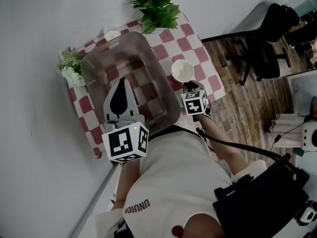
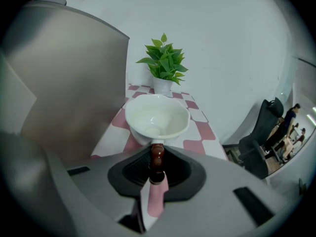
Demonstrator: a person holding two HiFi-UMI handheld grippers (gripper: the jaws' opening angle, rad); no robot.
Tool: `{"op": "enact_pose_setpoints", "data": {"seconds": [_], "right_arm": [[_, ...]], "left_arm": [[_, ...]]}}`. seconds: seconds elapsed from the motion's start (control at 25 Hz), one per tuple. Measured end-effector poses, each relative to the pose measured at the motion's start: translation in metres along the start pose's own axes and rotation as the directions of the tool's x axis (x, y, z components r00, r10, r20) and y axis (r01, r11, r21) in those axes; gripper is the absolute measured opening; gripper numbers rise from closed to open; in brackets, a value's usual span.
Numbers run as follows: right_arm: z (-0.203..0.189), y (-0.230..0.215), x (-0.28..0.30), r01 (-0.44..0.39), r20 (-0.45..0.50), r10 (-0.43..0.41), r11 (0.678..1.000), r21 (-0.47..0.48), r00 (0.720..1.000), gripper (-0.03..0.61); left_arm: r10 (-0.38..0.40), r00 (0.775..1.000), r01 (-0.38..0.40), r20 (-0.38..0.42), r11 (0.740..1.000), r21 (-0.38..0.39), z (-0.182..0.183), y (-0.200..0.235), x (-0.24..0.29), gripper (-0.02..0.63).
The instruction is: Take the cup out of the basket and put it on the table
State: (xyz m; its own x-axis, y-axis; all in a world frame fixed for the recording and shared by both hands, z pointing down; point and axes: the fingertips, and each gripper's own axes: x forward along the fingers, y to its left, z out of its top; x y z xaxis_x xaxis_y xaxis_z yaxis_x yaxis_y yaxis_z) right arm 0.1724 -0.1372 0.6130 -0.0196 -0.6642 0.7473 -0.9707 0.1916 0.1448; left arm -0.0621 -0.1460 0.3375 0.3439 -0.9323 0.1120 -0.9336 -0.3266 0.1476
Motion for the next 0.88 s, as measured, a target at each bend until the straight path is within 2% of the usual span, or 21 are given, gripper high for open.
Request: {"op": "enact_pose_setpoints", "data": {"seconds": [0.88], "right_arm": [[-0.013, 0.001, 0.004, -0.016, -0.049, 0.017, 1.0, 0.019, 0.999, 0.063]], "left_arm": [[-0.003, 1.0, 0.003, 0.0, 1.0, -0.004, -0.001, -0.003, 0.0, 0.012]]}}
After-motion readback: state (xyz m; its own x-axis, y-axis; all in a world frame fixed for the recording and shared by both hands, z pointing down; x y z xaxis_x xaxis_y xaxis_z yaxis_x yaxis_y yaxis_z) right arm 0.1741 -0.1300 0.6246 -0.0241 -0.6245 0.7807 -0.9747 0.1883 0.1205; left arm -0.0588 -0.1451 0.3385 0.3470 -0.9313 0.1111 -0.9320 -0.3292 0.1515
